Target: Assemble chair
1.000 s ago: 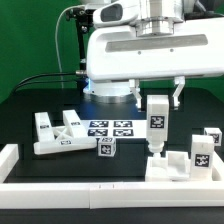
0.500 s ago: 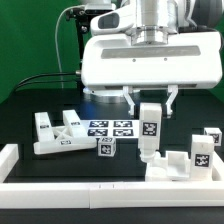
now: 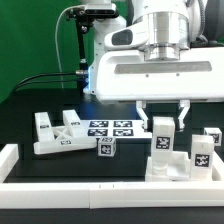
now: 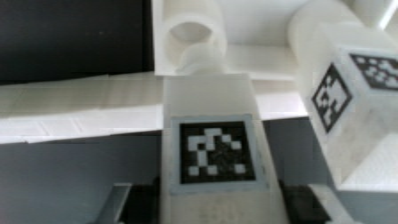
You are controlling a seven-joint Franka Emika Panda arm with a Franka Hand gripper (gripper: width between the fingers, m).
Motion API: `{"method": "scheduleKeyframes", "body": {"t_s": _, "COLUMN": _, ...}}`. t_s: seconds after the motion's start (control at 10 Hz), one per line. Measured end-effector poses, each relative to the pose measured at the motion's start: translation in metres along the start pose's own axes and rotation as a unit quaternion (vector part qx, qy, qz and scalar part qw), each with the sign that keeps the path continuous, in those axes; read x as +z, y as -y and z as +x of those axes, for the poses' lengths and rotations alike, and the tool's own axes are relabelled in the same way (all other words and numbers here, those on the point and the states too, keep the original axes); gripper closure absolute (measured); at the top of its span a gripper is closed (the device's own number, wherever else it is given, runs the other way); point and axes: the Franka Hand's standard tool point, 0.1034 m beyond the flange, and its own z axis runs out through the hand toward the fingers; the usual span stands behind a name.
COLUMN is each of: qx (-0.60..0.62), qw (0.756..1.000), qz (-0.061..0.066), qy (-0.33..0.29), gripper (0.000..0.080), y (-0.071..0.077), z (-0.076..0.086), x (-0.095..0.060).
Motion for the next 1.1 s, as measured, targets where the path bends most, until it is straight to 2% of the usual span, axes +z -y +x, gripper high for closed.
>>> {"method": "scheduleKeyframes", "body": {"t_s": 0.4, "qx": -0.002, "qw": 1.0, "qz": -0.002, "qy": 0.004, "gripper": 0.051, "y": -0.002, "z": -0.004, "x": 0.002}}
{"method": "scheduleKeyframes", "body": {"t_s": 0.7, "qx": -0.004, "qw": 1.0, "qz": -0.006, "qy": 0.008, "gripper": 0.051, "y": -0.005, "z": -0.012, "x": 0.011}}
{"method": "scheduleKeyframes", "body": {"t_s": 1.1, "qx": -0.007, "qw": 1.0, "qz": -0.012, "qy": -0.017, "gripper": 0.051, "y": -0.007, "z": -0.008, "x": 0.014}}
